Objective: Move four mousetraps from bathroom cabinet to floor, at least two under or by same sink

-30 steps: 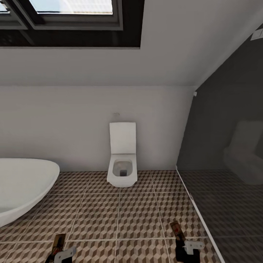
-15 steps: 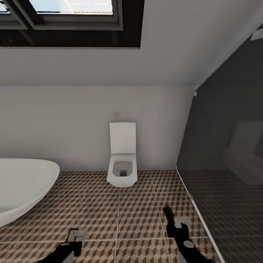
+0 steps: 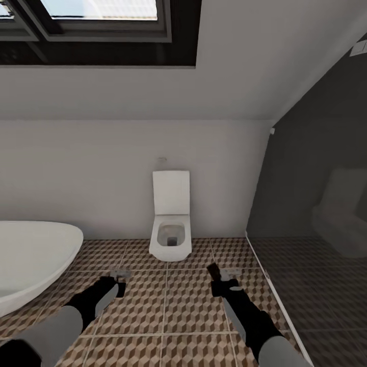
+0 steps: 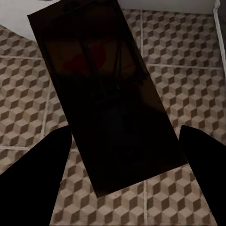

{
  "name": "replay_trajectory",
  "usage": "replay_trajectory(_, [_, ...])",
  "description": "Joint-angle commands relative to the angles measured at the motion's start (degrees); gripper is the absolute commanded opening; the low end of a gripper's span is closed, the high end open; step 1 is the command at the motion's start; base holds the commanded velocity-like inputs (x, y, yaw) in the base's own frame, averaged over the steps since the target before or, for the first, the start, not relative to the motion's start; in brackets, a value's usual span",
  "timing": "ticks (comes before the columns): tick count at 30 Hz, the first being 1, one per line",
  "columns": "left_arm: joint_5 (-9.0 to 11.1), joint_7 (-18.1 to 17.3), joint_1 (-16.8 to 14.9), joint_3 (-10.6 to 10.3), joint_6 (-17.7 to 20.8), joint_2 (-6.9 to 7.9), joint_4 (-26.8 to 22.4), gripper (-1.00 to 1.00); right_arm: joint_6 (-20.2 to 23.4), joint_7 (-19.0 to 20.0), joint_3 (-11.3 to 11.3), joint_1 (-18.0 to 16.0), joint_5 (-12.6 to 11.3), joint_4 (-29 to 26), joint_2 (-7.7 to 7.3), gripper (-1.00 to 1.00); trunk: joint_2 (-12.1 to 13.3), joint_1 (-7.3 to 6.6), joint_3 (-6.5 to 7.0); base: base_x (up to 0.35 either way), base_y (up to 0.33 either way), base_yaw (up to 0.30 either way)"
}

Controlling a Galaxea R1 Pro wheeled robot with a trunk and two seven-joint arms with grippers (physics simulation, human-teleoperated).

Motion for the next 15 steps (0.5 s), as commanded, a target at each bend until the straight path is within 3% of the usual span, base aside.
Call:
replay_trajectory(1, [0.0,0.3,-0.1,-0.6,-3.0,-0.85,2.8,-1.00,0.5,-0.6,0.3,-0.2,-0.6,0.3,0.00,-1.00,-0.1,0.01,-0.08,0.000,0.000,0.000])
replay_trajectory(4, [-1.3,-1.3,-0.2,-0.7,-13.7,-3.09,10.4,-1.00,0.7,-0.5,0.3,-0.3,-0.7,0.8,-0.02,-1.00,-0.1,0.01,-0.08,0.000,0.000,0.000])
replay_trajectory(6, [-1.8,-3.6,-0.2,-0.8,-17.2,-4.15,12.7,-1.00,0.7,-0.5,0.2,-0.4,-0.7,0.9,-0.02,-1.00,-0.1,0.01,-0.08,0.000,0.000,0.000])
replay_trajectory(15, [-2.2,-5.2,-0.3,-0.8,-19.2,-4.95,10.7,-1.00,-0.3,-0.6,0.2,-0.4,-0.5,0.9,-0.14,-1.00,-0.1,0.01,-0.08,0.000,0.000,0.000])
